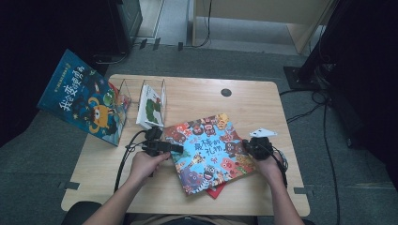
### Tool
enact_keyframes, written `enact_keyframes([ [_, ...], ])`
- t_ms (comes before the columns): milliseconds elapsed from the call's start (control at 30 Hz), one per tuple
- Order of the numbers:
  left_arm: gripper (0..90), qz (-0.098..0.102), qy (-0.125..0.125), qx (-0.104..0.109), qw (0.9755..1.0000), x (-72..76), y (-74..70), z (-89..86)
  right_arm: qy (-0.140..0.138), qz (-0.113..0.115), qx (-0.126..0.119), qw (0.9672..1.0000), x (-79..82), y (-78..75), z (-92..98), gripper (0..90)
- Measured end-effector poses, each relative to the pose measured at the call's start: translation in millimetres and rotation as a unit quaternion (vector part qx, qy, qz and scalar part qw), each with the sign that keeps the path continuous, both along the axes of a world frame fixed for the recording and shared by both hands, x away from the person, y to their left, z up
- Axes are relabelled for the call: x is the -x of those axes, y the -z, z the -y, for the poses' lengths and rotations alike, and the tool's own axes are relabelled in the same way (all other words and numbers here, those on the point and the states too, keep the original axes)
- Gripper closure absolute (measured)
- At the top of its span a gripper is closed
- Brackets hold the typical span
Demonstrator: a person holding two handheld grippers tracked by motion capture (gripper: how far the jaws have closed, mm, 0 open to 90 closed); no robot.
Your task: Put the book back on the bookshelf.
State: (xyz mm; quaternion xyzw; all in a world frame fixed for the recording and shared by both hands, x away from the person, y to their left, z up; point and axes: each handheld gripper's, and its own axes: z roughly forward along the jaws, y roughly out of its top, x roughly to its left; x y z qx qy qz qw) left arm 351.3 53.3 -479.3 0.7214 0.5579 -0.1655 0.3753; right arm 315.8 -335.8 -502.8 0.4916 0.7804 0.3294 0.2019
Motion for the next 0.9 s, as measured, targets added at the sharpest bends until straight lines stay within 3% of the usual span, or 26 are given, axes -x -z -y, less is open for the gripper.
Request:
enact_keyframes([
  [167,50.3,0.006,-0.007,0.015,0.9998,-1.9,-6.2,-7.6,-0.015,0.003,-0.005,0.9999,0.0,0.8,-4.5,90.0],
  [433,51.1,0.017,0.004,0.014,0.9997,-1.7,-13.6,-9.2,-0.013,-0.001,-0.015,0.9998,-0.2,1.1,-4.9,90.0],
  [900,51.7,0.013,0.009,0.019,0.9997,-2.6,-14.5,-9.8,-0.009,-0.003,-0.019,0.9998,0.0,1.2,-6.4,90.0],
])
